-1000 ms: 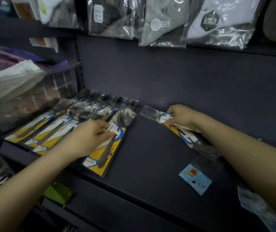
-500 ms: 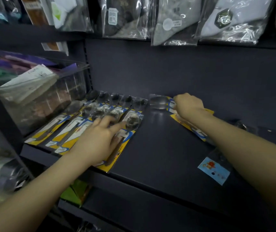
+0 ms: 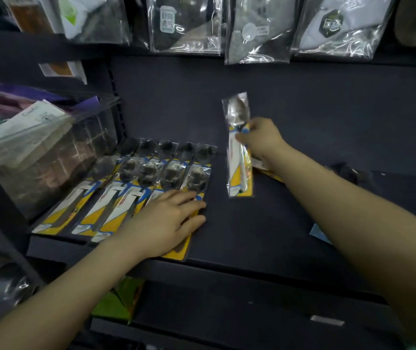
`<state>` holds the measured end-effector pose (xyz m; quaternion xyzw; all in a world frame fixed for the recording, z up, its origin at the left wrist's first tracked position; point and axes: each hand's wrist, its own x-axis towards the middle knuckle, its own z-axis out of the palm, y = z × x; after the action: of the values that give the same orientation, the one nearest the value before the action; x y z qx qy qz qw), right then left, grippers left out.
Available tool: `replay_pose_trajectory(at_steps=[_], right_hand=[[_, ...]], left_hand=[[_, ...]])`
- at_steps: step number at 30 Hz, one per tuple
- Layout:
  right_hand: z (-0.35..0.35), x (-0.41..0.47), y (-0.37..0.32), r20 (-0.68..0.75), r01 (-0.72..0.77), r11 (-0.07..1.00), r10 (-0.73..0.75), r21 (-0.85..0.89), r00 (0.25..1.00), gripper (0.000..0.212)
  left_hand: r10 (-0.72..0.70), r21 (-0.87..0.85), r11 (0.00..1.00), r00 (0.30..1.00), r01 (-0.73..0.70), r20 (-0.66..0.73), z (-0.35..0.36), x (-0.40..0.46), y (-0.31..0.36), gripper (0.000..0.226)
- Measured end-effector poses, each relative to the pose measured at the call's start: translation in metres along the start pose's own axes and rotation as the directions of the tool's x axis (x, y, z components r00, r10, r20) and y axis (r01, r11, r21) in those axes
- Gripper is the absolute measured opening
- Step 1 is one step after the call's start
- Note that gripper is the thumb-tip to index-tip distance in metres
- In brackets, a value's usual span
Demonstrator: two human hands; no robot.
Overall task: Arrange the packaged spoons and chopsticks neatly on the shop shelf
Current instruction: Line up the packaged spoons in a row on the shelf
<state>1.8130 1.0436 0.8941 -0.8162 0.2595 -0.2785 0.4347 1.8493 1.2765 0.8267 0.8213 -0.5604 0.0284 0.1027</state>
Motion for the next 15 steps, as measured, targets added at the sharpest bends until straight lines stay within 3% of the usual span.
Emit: replay_pose_trajectory(at_steps=[3, 6, 8, 10, 12, 15], right_hand=[[0.024, -0.005, 0.021, 0.208, -0.294, 0.943, 0.260, 0.153, 0.943, 0.029], [0.040, -0.001, 0.034, 0.201, -0.322, 0.938, 0.293, 0.130, 0.935, 0.035], [0.045, 0.004, 0.036, 0.149, -0.272, 0.959, 0.259, 0.079, 0.954, 0.036], [0.043, 0.007, 0.035, 0.092, -0.151, 0.975, 0.168, -0.165, 0.981, 0.034], [0.032, 0.008, 0.029, 0.128, 0.025, 0.882, 0.040, -0.470, 0.991, 0.035], [-0.006, 0.013, 0.031, 0.214, 0.192, 0.686, -0.054, -0.702, 0.975, 0.028]], left_hand=[[-0.006, -0.028, 1.000, 1.000, 0.005, -0.022, 0.000, 0.001, 0.001, 0.046], [0.016, 0.005, 1.000, 0.999, -0.016, -0.036, 0.003, 0.001, -0.001, 0.047], [0.027, 0.027, 0.999, 0.999, -0.027, -0.034, 0.003, 0.001, -0.001, 0.047], [0.039, 0.035, 0.999, 0.998, -0.038, -0.045, 0.003, 0.001, -0.001, 0.047], [0.042, 0.029, 0.999, 0.998, -0.040, -0.054, 0.002, 0.001, -0.001, 0.049], [0.037, 0.016, 0.999, 0.998, -0.036, -0.055, 0.001, 0.002, -0.001, 0.056]])
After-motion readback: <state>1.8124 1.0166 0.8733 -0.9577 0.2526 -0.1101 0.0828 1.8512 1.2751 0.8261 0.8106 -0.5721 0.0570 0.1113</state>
